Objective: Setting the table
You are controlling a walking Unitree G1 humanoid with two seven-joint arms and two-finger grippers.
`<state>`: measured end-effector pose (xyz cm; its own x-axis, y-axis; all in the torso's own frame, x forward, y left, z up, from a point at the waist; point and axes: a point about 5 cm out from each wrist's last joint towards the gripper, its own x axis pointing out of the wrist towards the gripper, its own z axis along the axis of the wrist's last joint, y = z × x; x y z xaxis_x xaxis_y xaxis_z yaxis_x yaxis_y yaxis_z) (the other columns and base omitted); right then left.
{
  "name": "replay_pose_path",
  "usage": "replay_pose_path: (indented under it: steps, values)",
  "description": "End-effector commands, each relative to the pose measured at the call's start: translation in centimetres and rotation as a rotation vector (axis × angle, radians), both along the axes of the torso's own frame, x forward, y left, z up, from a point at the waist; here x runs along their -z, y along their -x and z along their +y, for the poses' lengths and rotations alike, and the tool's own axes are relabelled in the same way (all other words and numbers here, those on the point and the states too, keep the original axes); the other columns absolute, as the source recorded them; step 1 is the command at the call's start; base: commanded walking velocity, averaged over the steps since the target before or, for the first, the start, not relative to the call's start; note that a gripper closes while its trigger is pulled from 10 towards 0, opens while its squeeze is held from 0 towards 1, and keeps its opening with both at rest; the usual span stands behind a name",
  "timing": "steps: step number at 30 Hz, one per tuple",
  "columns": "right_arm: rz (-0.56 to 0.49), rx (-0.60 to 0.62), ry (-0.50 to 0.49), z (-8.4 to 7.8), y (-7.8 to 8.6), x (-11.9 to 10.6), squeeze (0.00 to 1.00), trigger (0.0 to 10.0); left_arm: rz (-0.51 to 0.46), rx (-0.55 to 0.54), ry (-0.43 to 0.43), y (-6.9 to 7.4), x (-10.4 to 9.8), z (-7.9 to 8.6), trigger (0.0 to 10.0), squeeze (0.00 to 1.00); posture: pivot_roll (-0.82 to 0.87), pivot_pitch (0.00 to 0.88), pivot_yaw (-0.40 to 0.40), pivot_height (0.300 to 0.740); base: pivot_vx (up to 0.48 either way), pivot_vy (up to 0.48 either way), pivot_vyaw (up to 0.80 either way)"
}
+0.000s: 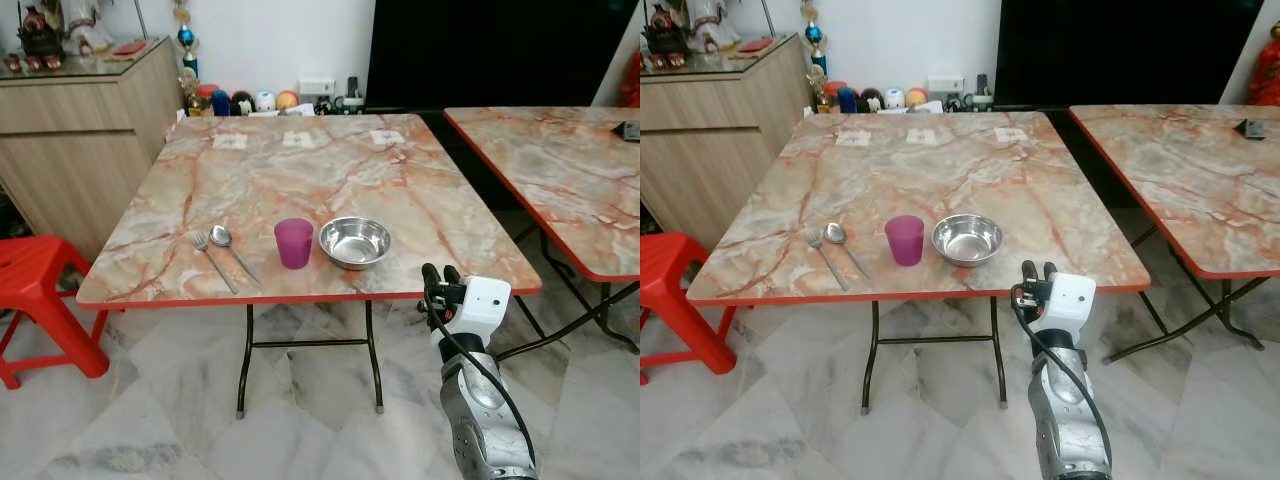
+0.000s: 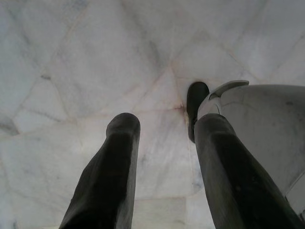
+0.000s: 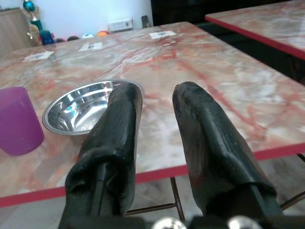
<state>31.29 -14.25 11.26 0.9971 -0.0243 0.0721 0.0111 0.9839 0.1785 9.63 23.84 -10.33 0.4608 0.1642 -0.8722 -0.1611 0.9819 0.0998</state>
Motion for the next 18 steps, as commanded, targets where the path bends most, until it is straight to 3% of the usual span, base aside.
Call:
replay_pose_path:
  steps: [1, 18]
  values:
    - [0.000, -0.009, -0.003, 0.12, -0.15, -0.16, 0.00, 10.0, 0.009, -0.006, 0.004, 0.26, 0.07, 0.01, 10.0, 0.00, 0.01, 0.000, -0.011, 0.740, 0.285, 0.000, 0.00]
    - [0.003, -0.042, 0.008, 0.62, -0.13, -0.14, 0.00, 10.0, 0.009, -0.010, 0.007, 0.29, 0.08, 0.00, 10.0, 0.00, 0.01, 0.000, -0.014, 0.740, 0.287, 0.000, 0.00]
